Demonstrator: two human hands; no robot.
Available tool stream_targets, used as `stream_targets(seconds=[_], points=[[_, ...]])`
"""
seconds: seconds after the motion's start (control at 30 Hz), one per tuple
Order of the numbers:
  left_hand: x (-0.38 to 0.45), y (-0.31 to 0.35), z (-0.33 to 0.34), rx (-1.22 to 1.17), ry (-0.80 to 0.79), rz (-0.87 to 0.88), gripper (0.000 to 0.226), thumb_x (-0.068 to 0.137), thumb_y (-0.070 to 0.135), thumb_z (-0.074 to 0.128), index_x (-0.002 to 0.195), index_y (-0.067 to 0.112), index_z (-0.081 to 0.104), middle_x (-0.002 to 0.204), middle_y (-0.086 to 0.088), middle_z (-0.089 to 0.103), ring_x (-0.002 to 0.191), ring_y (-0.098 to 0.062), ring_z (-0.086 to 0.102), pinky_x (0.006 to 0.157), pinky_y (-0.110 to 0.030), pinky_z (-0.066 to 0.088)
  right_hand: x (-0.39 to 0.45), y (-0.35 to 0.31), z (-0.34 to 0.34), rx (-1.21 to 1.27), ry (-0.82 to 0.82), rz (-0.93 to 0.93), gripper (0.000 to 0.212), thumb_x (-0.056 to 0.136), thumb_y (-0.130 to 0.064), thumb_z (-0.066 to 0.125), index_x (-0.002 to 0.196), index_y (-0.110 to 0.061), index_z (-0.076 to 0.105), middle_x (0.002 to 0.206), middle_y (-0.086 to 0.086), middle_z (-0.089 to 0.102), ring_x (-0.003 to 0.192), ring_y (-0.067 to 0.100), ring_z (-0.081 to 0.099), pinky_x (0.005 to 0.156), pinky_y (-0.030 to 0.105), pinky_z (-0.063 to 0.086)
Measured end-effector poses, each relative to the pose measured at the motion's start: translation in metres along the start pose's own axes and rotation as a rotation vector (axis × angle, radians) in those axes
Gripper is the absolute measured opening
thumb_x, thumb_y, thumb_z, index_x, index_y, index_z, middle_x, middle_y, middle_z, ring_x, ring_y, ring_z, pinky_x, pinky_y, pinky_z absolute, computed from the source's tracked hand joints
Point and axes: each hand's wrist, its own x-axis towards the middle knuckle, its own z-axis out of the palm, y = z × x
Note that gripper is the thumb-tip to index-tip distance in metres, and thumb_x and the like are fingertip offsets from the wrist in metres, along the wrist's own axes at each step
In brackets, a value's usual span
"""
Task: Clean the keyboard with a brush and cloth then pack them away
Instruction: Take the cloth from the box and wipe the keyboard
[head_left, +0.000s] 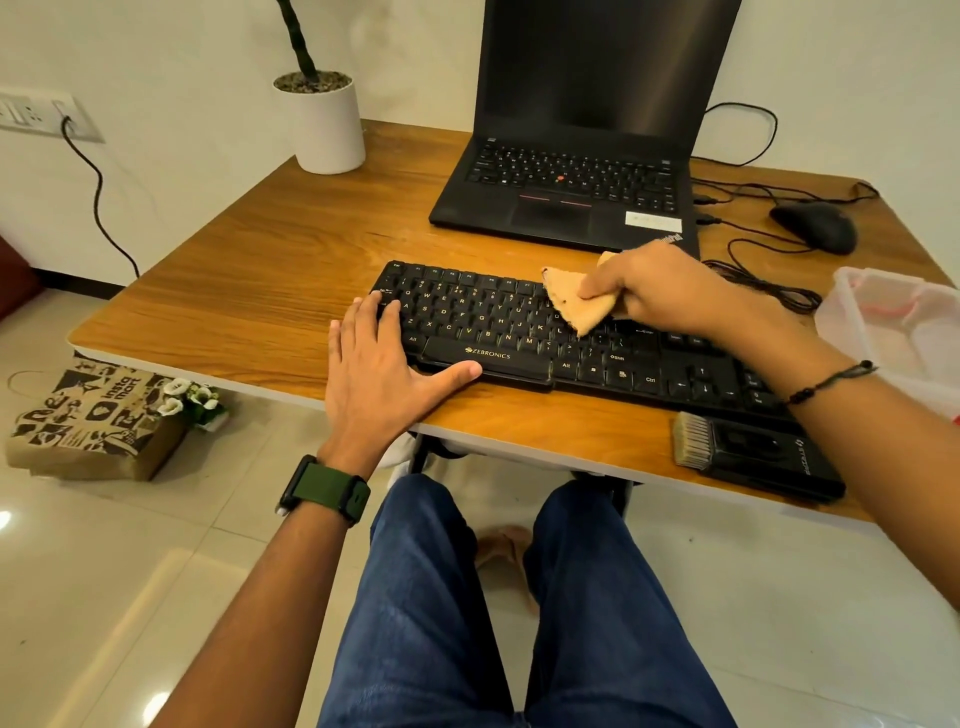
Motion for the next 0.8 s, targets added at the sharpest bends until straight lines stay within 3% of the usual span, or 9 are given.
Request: stream_targets(seconds=[0.07,0.17,0.27,0.37,0.43,0.57,0.67,0.8], points=[[0.000,0.000,0.000,0.005,0.004,-0.005,0.122,0.050,0.091,0.028,0.141,0.010,0.028,0.152,-0.009,0.019,0.142,-0.023,0.009,0.115,-0.040,0.001,-0.011,0.010,0.000,-0.038,-0.008,0.000,0.039,0.083,0.002,0.057,0.117,-0.016,0.064,0.122,0.006,0.063,0.117,0.024,0.054,0.101,0.038,0.041],[0.000,0.001,0.000,0.001,-0.002,-0.006,0.120,0.052,0.090,0.034,0.142,0.010,0.028,0.153,-0.009,0.018,0.143,-0.023,0.008,0.115,-0.040,0.000,-0.031,0.021,-0.011,-0.059,-0.051,0.039,0.037,0.081,0.003,0.059,0.111,-0.016,0.067,0.119,0.005,0.064,0.113,0.021,0.056,0.097,0.033,0.041],[0.000,0.001,0.000,0.007,-0.009,-0.007,0.116,0.054,0.085,0.036,0.142,0.010,0.026,0.153,-0.009,0.017,0.143,-0.023,0.007,0.115,-0.039,0.000,-0.040,0.020,-0.022,-0.024,0.051,0.242,0.035,0.084,0.000,0.055,0.111,-0.017,0.068,0.109,0.008,0.067,0.091,0.019,0.056,0.075,0.029,0.042],[0.000,0.001,-0.001,0.009,-0.018,-0.010,0.120,0.055,0.091,0.038,0.143,0.010,0.025,0.153,-0.009,0.016,0.143,-0.023,0.007,0.115,-0.040,-0.001,-0.031,0.013,-0.018,-0.116,0.227,0.455,0.036,0.086,-0.007,0.049,0.119,-0.014,0.062,0.098,0.018,0.065,0.089,0.033,0.057,0.071,0.034,0.047],[0.000,0.002,-0.003,0.005,-0.025,-0.008,0.119,0.054,0.088,0.036,0.143,0.010,0.024,0.154,-0.009,0.015,0.143,-0.023,0.006,0.115,-0.040,-0.001,-0.020,-0.004,-0.009,-0.198,0.169,0.506,0.033,0.086,-0.011,0.050,0.117,-0.010,0.060,0.097,0.018,0.062,0.090,0.035,0.058,0.068,0.035,0.047],[-0.001,0.002,-0.003,-0.006,-0.029,-0.003,0.118,0.054,0.087,0.035,0.143,0.010,0.024,0.154,-0.009,0.015,0.143,-0.023,0.006,0.115,-0.039,-0.001,0.002,-0.044,0.012,-0.263,0.048,0.424,0.025,0.087,-0.016,0.055,0.107,-0.002,0.060,0.103,0.017,0.060,0.092,0.033,0.059,0.065,0.033,0.039],[0.000,0.001,-0.003,-0.007,-0.026,-0.005,0.120,0.054,0.089,0.036,0.143,0.010,0.024,0.154,-0.009,0.015,0.143,-0.023,0.006,0.115,-0.039,-0.001,0.012,-0.057,0.015,-0.275,0.091,0.390,0.024,0.087,-0.016,0.056,0.105,-0.001,0.061,0.108,0.019,0.059,0.094,0.034,0.059,0.065,0.032,0.037],[0.001,0.000,-0.002,-0.010,-0.029,0.009,0.118,0.056,0.088,0.037,0.143,0.009,0.024,0.153,-0.011,0.015,0.143,-0.024,0.005,0.115,-0.040,-0.001,0.027,-0.076,0.018,-0.197,0.132,0.307,0.021,0.086,-0.015,0.054,0.098,0.000,0.063,0.096,0.015,0.062,0.084,0.028,0.060,0.061,0.031,0.041]])
